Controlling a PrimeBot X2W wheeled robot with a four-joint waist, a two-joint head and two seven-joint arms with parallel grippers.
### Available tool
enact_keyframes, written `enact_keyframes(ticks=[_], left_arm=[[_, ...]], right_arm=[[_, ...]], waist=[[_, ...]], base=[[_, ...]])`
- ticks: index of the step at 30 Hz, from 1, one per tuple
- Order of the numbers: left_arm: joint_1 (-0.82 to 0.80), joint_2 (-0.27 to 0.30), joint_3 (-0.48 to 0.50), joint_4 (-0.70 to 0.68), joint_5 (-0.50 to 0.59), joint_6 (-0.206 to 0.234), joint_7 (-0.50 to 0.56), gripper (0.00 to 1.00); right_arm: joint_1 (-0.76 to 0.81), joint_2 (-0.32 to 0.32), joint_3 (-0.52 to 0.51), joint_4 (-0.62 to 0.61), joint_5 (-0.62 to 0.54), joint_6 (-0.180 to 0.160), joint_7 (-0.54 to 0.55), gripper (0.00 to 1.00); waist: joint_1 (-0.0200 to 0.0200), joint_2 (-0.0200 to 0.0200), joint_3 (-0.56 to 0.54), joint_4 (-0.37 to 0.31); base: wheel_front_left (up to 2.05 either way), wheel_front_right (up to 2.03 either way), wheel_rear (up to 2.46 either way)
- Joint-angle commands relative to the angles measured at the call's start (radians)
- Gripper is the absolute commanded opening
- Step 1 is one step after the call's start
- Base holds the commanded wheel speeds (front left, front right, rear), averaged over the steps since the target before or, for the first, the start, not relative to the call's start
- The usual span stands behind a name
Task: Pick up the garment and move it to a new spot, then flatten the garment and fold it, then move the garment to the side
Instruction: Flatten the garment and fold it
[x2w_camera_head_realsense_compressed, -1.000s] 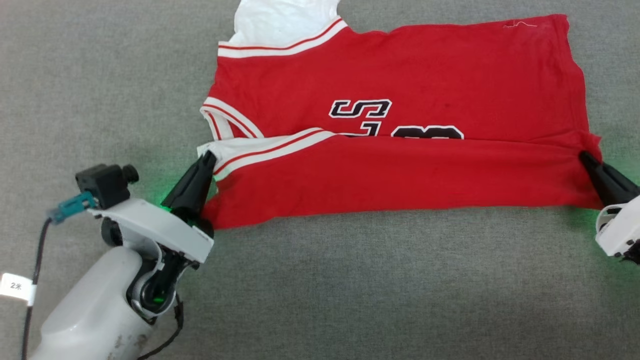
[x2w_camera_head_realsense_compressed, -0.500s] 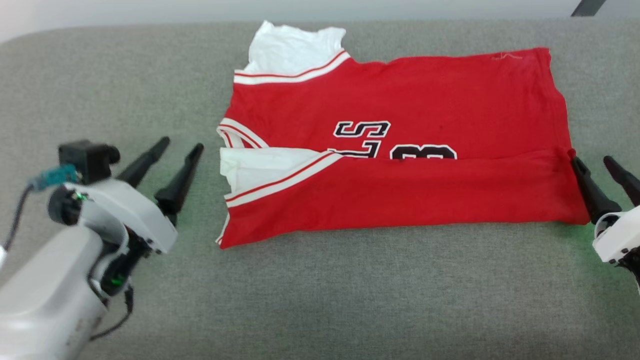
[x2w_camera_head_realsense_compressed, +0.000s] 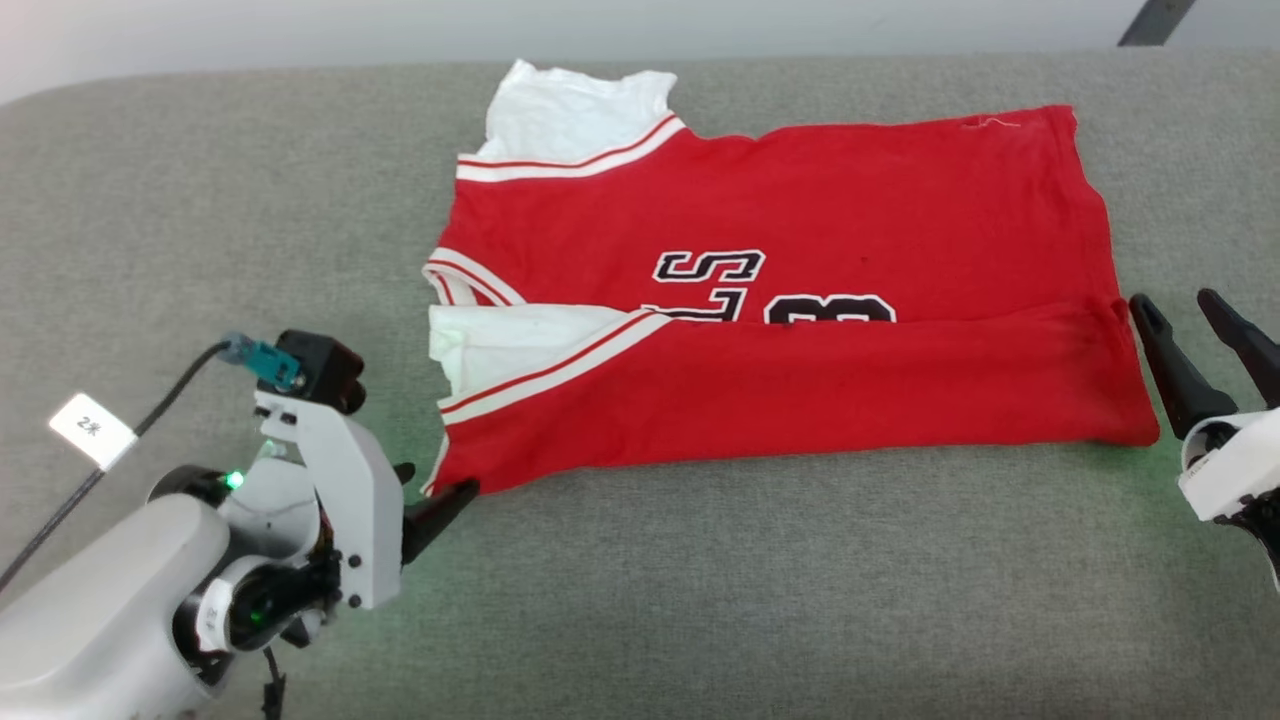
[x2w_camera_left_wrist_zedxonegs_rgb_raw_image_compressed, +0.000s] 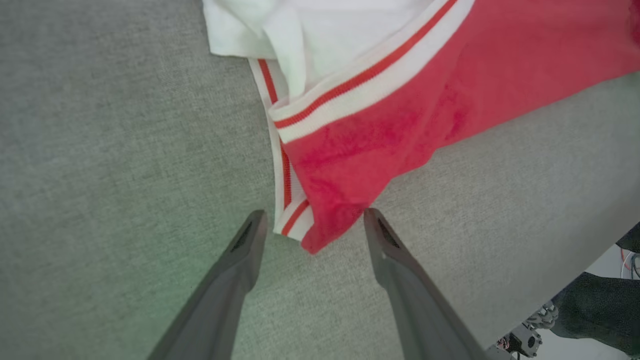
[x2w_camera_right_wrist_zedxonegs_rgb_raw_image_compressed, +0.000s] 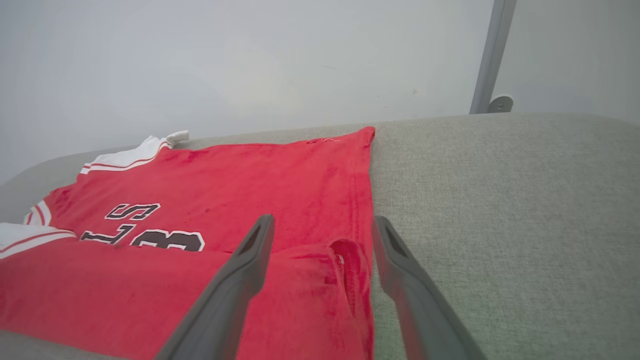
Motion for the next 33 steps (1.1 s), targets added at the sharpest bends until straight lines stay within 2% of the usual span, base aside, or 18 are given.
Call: enact_keyframes(ticks=[1, 3, 6, 7, 9, 11, 12, 18, 27, 32, 33], left_arm=[[0.001, -0.007, 0.001, -0.012, -0.009, 0.020, 0.014, 1.00], [0.000, -0.024, 0.003, -0.002, -0.018, 0.040, 0.021, 1.00], [-0.011, -0.049, 0.003, 0.043, -0.026, 0.045, 0.019, 1.00], [-0.012, -0.060, 0.006, 0.065, -0.034, 0.041, 0.013, 0.89], [-0.012, -0.073, 0.006, 0.109, -0.036, 0.025, 0.009, 0.47], [-0.012, -0.093, 0.009, 0.144, -0.058, 0.003, 0.008, 0.29], [-0.011, -0.101, 0.009, 0.154, -0.067, -0.008, 0.008, 0.00], [-0.010, -0.121, 0.009, 0.196, -0.067, -0.050, -0.010, 0.00], [-0.014, -0.146, -0.004, 0.184, -0.044, -0.074, -0.039, 0.00], [-0.030, -0.178, -0.009, 0.189, -0.031, -0.080, -0.059, 0.00], [-0.033, -0.183, -0.012, 0.194, -0.026, -0.081, -0.062, 0.00]], right_arm=[[-0.004, 0.009, -0.005, -0.015, -0.010, -0.002, 0.005, 1.00], [-0.008, 0.014, -0.010, -0.025, -0.015, -0.002, 0.015, 1.00], [-0.019, 0.021, -0.015, -0.039, -0.021, -0.002, 0.024, 1.00], [-0.020, 0.021, -0.018, -0.043, -0.025, -0.002, 0.028, 1.00], [-0.021, 0.023, -0.019, -0.046, -0.029, -0.002, 0.032, 1.00], [-0.020, 0.021, -0.019, -0.051, -0.033, -0.002, 0.040, 1.00], [-0.019, 0.019, -0.019, -0.055, -0.035, -0.002, 0.044, 1.00], [-0.013, -0.020, -0.008, -0.077, -0.043, -0.002, 0.135, 1.00], [-0.054, -0.142, 0.133, -0.139, -0.060, -0.002, 0.588, 1.00], [-0.099, -0.128, 0.137, -0.088, -0.100, -0.002, 0.699, 1.00], [-0.102, -0.121, 0.144, -0.076, -0.103, -0.002, 0.715, 0.87]], waist=[[0.0000, 0.0000, 0.019, -0.019], [0.0000, 0.0000, 0.034, -0.033], [0.0000, 0.0000, 0.056, -0.051], [0.0000, 0.0000, 0.062, -0.056], [0.0000, 0.0000, 0.072, -0.065], [0.0000, 0.0000, 0.075, -0.069], [0.0000, 0.0000, 0.076, -0.070], [0.0000, 0.0000, 0.064, -0.059], [0.0000, 0.0000, 0.065, -0.030], [0.0000, 0.0000, 0.087, -0.010], [0.0000, 0.0000, 0.090, -0.006]], base=[[0.00, 0.00, 0.00], [0.00, 0.00, 0.00], [0.00, 0.00, 0.00], [0.00, 0.00, 0.00], [0.00, 0.00, 0.00], [0.00, 0.00, 0.00], [0.00, 0.00, 0.00], [0.00, 0.00, 0.00], [0.00, 0.00, 0.00], [0.00, 0.00, 0.00], [0.00, 0.00, 0.00]])
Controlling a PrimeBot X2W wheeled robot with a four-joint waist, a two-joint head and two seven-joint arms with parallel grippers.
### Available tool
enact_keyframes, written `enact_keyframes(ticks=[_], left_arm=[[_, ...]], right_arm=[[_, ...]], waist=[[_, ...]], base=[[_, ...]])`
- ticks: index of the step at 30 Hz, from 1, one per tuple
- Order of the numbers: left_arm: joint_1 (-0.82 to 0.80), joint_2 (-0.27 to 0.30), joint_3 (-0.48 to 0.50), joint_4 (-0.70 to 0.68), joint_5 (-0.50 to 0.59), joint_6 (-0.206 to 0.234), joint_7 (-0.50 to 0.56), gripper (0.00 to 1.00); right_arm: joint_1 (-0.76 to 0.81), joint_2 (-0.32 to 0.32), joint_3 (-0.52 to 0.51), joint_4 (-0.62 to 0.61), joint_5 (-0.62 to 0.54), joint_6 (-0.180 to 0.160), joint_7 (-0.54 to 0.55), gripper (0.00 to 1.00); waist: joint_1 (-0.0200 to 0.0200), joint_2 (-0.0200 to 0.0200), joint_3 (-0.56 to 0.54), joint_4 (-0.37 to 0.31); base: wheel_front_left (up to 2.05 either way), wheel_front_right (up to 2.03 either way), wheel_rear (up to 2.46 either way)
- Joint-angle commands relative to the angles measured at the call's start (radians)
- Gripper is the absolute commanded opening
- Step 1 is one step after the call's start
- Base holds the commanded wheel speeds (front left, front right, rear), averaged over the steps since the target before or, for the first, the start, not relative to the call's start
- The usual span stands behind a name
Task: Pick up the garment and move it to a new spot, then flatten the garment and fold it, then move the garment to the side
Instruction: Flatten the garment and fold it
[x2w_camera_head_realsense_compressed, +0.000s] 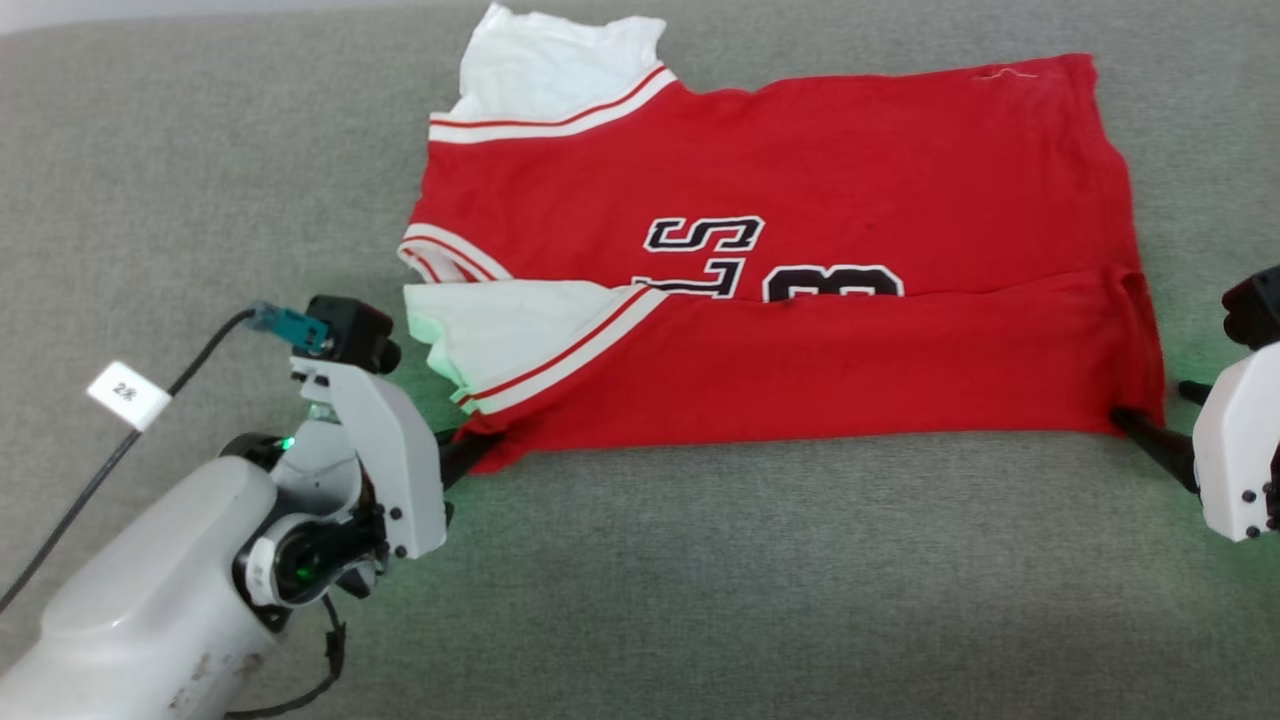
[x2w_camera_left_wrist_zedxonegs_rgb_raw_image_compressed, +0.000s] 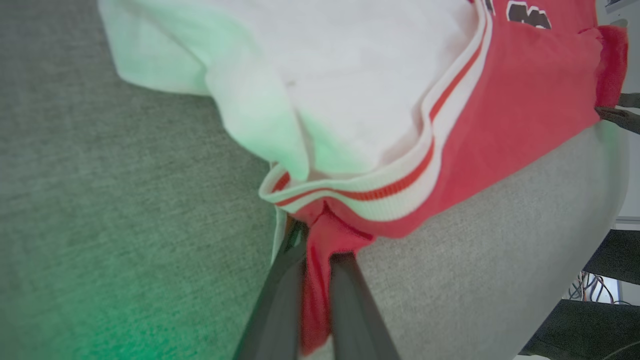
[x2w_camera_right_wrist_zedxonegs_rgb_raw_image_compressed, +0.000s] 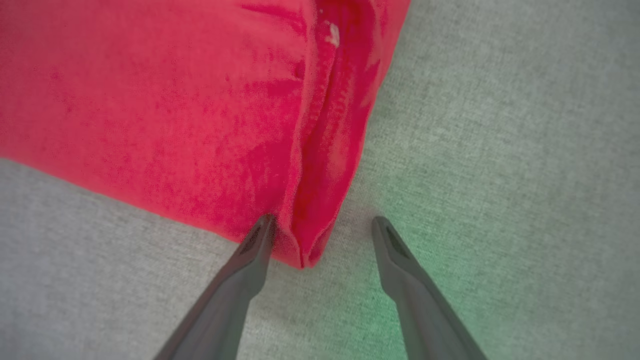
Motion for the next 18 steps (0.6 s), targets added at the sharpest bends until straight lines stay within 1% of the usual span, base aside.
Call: enact_keyframes(ticks=[1, 2, 3, 4, 7, 10, 13, 16, 18], left_arm=[[0.010, -0.032, -0.027, 0.020, 0.010, -0.005, 0.002, 0.00], [0.007, -0.038, -0.027, 0.026, 0.012, -0.008, -0.002, 0.00], [0.007, -0.038, -0.027, 0.026, 0.012, -0.008, -0.002, 0.00], [0.007, -0.042, -0.027, 0.031, 0.013, -0.010, -0.007, 0.00], [0.014, -0.047, -0.028, 0.042, 0.016, -0.023, -0.020, 0.00], [0.032, -0.040, -0.028, 0.041, 0.017, -0.036, -0.038, 0.00], [0.052, -0.015, -0.019, 0.024, 0.014, -0.038, -0.051, 0.00], [0.079, 0.020, -0.011, -0.025, 0.013, -0.029, -0.066, 0.00], [0.112, 0.054, -0.003, -0.067, 0.007, -0.023, -0.076, 0.00]], right_arm=[[-0.007, 0.019, 0.011, 0.023, -0.008, -0.002, 0.026, 0.37], [-0.010, 0.021, 0.014, 0.028, -0.013, -0.002, 0.030, 0.05], [-0.010, 0.021, 0.014, 0.028, -0.013, -0.002, 0.030, 0.05], [-0.010, 0.024, 0.016, 0.030, -0.013, -0.002, 0.029, 0.00], [-0.001, 0.031, -0.003, 0.034, 0.003, -0.002, 0.005, 0.00], [0.023, 0.024, -0.013, 0.031, 0.011, -0.002, -0.013, 0.00], [0.059, 0.010, -0.014, 0.004, 0.013, -0.002, -0.019, 0.00], [0.105, -0.011, -0.024, -0.039, 0.018, -0.002, -0.017, 0.00], [0.139, -0.023, -0.034, -0.075, 0.022, -0.002, -0.012, 0.00]], waist=[[0.0000, -0.0001, 0.013, 0.016], [0.0000, -0.0001, 0.014, 0.020], [0.0000, -0.0001, 0.014, 0.020], [0.0000, -0.0001, 0.013, 0.023], [0.0000, -0.0001, 0.003, 0.030], [0.0000, -0.0001, -0.016, 0.035], [0.0000, -0.0001, -0.033, 0.038], [0.0000, -0.0001, -0.044, 0.036], [0.0000, -0.0001, -0.048, 0.032]], base=[[0.00, 0.00, 0.00], [0.00, 0.00, 0.00], [0.00, 0.00, 0.00], [0.00, 0.00, 0.00], [0.00, 0.00, 0.00], [0.00, 0.00, 0.00], [0.00, 0.00, 0.00], [0.00, 0.00, 0.00], [0.00, 0.00, 0.00]])
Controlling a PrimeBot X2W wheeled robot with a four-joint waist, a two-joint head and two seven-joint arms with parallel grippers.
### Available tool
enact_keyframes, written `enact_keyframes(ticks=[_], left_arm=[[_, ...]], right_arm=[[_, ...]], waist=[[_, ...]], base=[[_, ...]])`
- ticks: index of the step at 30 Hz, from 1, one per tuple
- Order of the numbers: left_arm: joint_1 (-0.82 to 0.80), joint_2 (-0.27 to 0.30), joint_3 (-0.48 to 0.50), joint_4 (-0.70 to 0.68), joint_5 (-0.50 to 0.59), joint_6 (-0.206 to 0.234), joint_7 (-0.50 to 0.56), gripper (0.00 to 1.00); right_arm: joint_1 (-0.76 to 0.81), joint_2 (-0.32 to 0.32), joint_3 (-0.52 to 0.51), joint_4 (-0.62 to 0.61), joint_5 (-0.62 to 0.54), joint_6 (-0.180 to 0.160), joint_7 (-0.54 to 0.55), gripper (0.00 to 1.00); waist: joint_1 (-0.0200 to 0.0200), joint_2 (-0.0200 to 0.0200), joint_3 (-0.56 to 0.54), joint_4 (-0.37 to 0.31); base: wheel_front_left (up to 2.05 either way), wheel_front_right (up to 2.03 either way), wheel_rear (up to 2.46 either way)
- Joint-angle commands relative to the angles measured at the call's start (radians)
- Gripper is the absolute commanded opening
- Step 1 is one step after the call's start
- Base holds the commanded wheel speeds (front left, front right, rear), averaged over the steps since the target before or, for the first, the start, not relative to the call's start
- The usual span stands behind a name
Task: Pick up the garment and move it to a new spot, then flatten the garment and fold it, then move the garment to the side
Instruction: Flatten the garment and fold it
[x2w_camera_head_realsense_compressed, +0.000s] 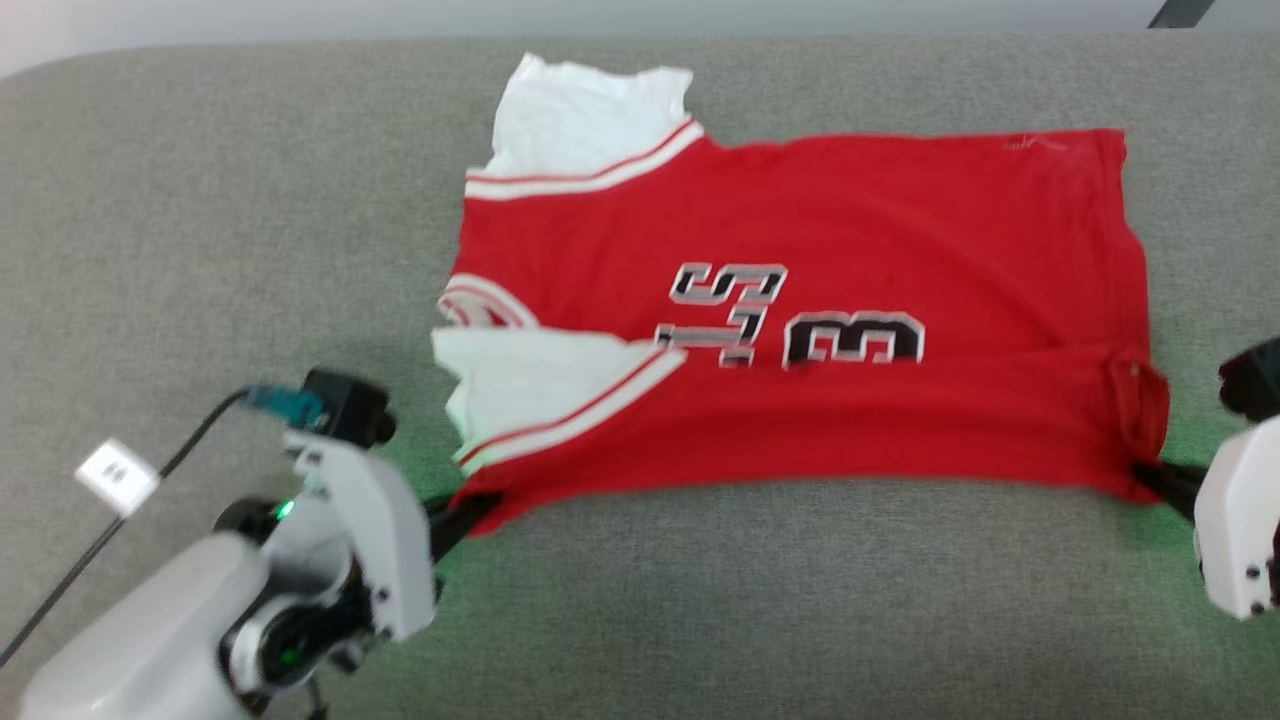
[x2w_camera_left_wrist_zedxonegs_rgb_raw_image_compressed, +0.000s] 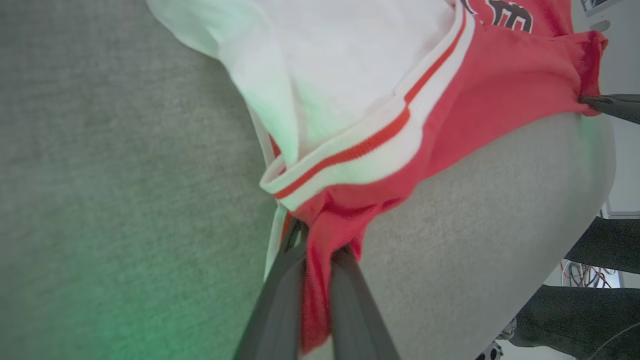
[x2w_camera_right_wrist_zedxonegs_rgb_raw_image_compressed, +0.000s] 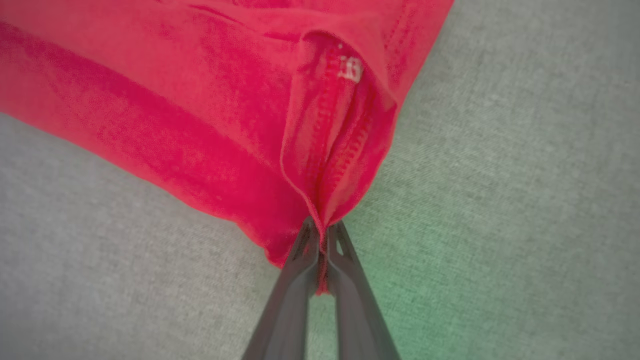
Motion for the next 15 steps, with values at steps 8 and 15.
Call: enact_keyframes(ticks=[8, 15], left_arm=[[0.157, 0.124, 0.019, -0.202, -0.023, 0.083, -0.038, 0.00], [0.200, 0.145, 0.048, -0.281, -0.020, 0.138, -0.093, 1.00]], right_arm=[[0.169, -0.052, -0.054, -0.145, 0.005, -0.002, 0.043, 0.00], [0.216, -0.007, -0.146, -0.212, -0.052, -0.002, -0.026, 1.00]], waist=[[0.0000, 0.0000, 0.006, -0.017], [0.0000, 0.0000, 0.007, -0.018]], base=[[0.00, 0.00, 0.00], [0.00, 0.00, 0.00]])
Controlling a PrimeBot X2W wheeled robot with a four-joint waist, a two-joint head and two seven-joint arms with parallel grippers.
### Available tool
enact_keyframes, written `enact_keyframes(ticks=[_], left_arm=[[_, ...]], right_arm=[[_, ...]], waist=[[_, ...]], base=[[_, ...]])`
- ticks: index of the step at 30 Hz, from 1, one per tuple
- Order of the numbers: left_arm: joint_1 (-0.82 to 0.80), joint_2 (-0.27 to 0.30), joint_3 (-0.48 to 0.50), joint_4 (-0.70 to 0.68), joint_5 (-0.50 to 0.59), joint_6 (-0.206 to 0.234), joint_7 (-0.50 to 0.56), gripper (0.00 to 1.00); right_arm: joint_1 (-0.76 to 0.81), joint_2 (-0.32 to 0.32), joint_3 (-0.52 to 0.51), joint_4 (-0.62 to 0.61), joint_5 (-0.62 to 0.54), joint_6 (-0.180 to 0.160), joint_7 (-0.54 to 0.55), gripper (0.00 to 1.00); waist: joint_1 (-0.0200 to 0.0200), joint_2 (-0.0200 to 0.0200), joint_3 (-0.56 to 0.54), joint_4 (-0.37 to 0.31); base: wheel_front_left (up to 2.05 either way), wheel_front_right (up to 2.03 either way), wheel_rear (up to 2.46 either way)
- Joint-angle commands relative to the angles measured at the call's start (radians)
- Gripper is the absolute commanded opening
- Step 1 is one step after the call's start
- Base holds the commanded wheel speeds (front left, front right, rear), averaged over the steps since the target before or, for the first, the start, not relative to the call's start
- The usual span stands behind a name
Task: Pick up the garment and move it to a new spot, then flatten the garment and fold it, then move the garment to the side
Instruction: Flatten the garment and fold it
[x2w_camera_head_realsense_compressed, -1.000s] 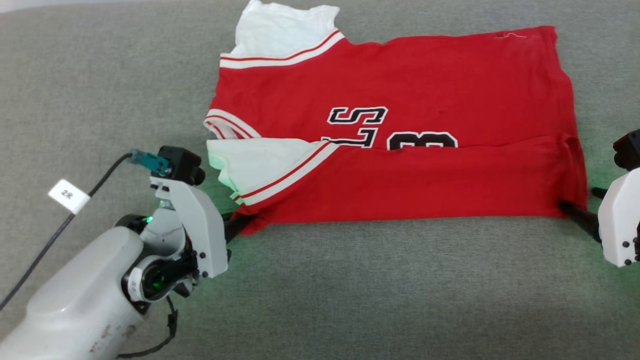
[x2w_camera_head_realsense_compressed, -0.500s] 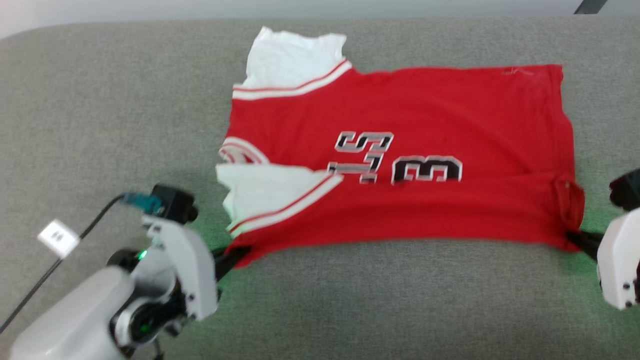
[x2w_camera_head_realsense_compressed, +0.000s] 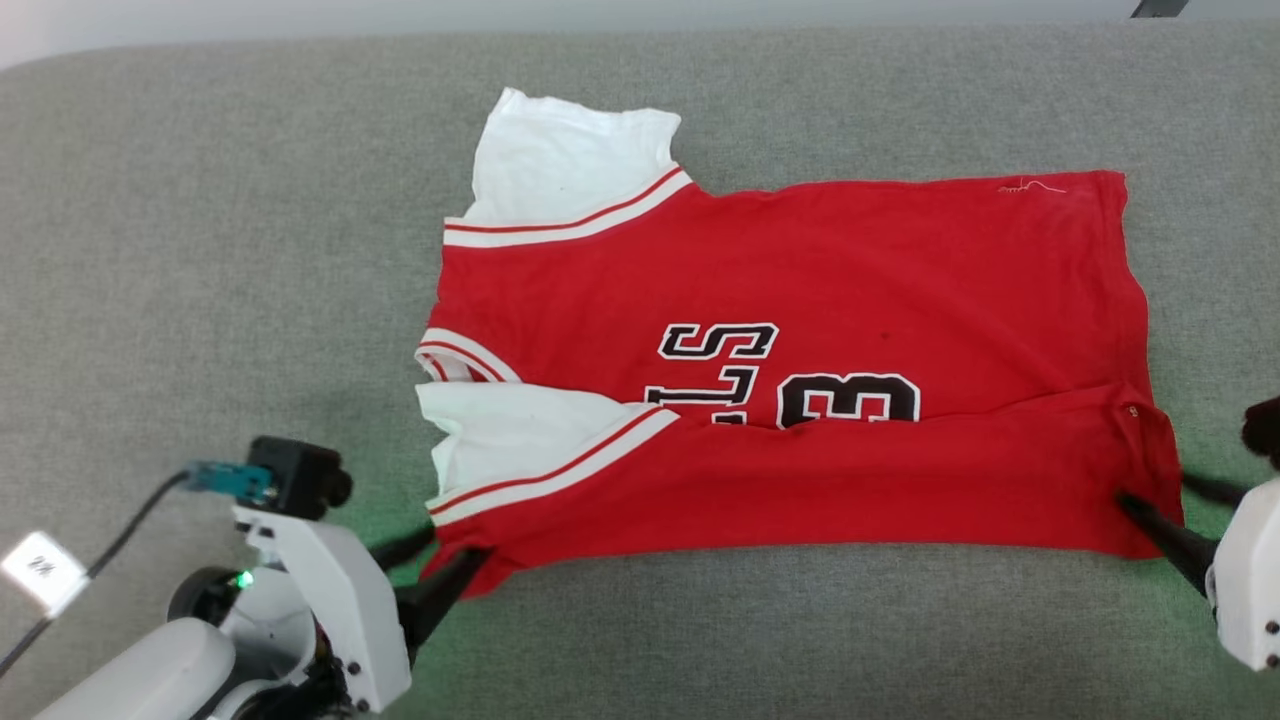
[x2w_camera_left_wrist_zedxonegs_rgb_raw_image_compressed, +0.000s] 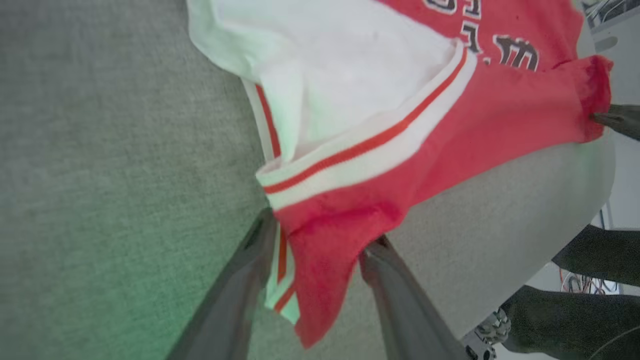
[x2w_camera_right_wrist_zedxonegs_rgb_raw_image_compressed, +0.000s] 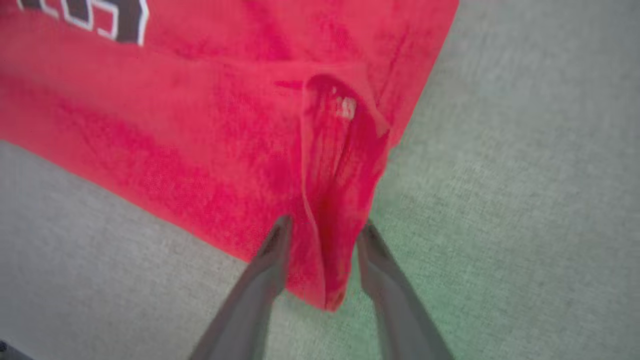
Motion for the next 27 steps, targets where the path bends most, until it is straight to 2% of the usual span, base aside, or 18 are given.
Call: enact_keyframes(ticks=[1, 5, 10, 13, 17, 21, 27], left_arm=[[0.017, -0.004, 0.019, -0.011, -0.005, 0.011, -0.030, 1.00], [0.042, -0.003, 0.075, -0.035, 0.006, 0.033, -0.138, 1.00], [0.019, -0.040, 0.142, -0.019, 0.056, 0.012, -0.310, 1.00], [-0.023, -0.082, 0.180, 0.039, 0.079, 0.004, -0.399, 1.00], [-0.148, -0.133, 0.235, 0.170, 0.118, -0.013, -0.484, 1.00], [-0.314, -0.149, 0.245, 0.344, 0.165, -0.047, -0.489, 1.00], [-0.561, -0.173, 0.189, 0.600, 0.230, -0.121, -0.370, 1.00]], right_arm=[[0.016, 0.017, -0.031, -0.009, -0.017, -0.002, -0.028, 1.00], [0.015, 0.074, -0.121, -0.038, -0.065, -0.002, -0.151, 1.00], [-0.029, 0.187, -0.189, -0.048, -0.135, -0.002, -0.372, 1.00], [-0.068, 0.263, -0.208, -0.039, -0.163, -0.002, -0.496, 1.00], [-0.112, 0.312, -0.198, -0.039, -0.217, -0.002, -0.616, 1.00], [-0.143, 0.352, -0.203, -0.052, -0.238, -0.002, -0.682, 1.00], [-0.131, 0.398, -0.214, -0.076, -0.244, -0.002, -0.730, 1.00]], waist=[[0.0000, 0.0000, -0.001, 0.001], [0.0000, 0.0000, 0.002, -0.001], [0.0000, 0.0000, 0.017, -0.012], [0.0000, 0.0000, 0.033, -0.030], [0.0000, 0.0000, 0.067, -0.061], [0.0000, 0.0000, 0.107, -0.115], [0.0000, 0.0000, 0.156, -0.206]], base=[[0.00, 0.00, 0.00], [0.00, 0.00, 0.00], [0.00, 0.00, 0.00], [0.00, 0.00, 0.00], [0.00, 0.00, 0.00], [0.00, 0.00, 0.00], [0.00, 0.00, 0.00]])
